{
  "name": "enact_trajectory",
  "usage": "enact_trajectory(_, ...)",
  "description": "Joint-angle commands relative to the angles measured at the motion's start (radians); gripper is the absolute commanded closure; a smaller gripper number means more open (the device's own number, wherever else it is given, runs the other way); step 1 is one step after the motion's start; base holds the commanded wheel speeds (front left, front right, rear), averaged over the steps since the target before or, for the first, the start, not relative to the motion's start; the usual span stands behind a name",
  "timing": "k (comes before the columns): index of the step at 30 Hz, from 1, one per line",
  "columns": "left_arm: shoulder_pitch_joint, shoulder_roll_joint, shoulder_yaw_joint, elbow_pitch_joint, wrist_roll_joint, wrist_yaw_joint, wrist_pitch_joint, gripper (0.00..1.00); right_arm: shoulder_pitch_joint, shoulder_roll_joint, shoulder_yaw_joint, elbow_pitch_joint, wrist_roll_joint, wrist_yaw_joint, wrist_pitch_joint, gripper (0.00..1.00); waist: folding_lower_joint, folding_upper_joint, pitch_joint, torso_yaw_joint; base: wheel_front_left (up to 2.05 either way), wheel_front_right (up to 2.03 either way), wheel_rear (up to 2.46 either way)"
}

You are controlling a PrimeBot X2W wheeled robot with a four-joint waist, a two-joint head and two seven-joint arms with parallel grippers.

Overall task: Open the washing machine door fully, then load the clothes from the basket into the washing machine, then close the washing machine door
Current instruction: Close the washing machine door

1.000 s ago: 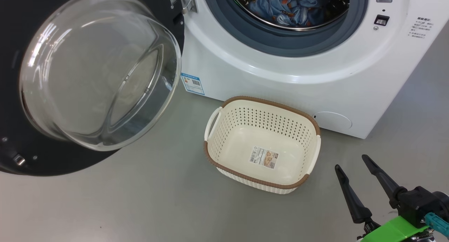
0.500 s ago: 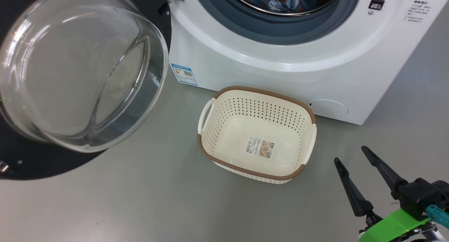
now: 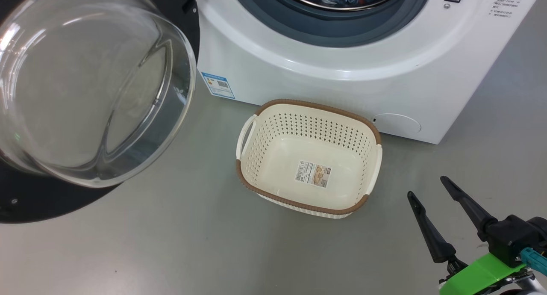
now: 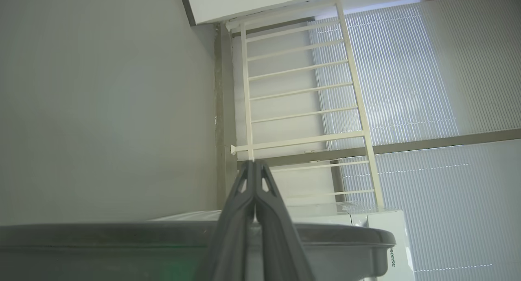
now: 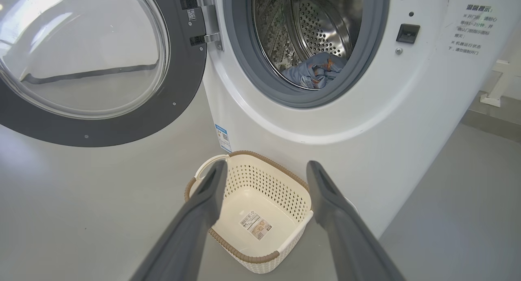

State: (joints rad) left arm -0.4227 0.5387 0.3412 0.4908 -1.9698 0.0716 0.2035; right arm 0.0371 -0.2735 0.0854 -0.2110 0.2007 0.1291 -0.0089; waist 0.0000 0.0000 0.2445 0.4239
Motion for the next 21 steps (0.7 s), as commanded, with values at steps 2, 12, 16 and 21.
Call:
enact_trajectory(2, -0.026, 0.081, 0.019, -0.013, 0.016, 0.006, 0.023, 1.00, -0.028, -0.017, 0.023, -0.033, 0.020, 0.002, 0.003, 0.00, 0.0000, 0.0000, 0.008, -0.005, 0.00, 0.00, 0.00)
enact_trajectory(12, -0.018, 0.076, -0.005, -0.019, 0.027, 0.004, 0.059, 1.00, -0.033, -0.025, 0.020, -0.035, 0.025, 0.002, 0.003, 0.00, 0.0000, 0.0000, 0.026, -0.010, 0.00, 0.00, 0.00)
enact_trajectory(16, -0.006, 0.081, -0.017, -0.029, 0.030, 0.003, 0.094, 1.00, -0.036, -0.027, 0.018, -0.038, 0.026, 0.002, 0.004, 0.00, 0.0000, 0.0000, 0.033, -0.012, 0.00, 0.00, 0.00)
enact_trajectory(21, 0.033, 0.079, -0.035, -0.074, 0.017, -0.011, 0.173, 1.00, -0.039, -0.027, 0.012, -0.043, 0.025, 0.002, 0.006, 0.00, 0.0000, 0.0000, 0.047, -0.008, 0.00, 0.00, 0.00)
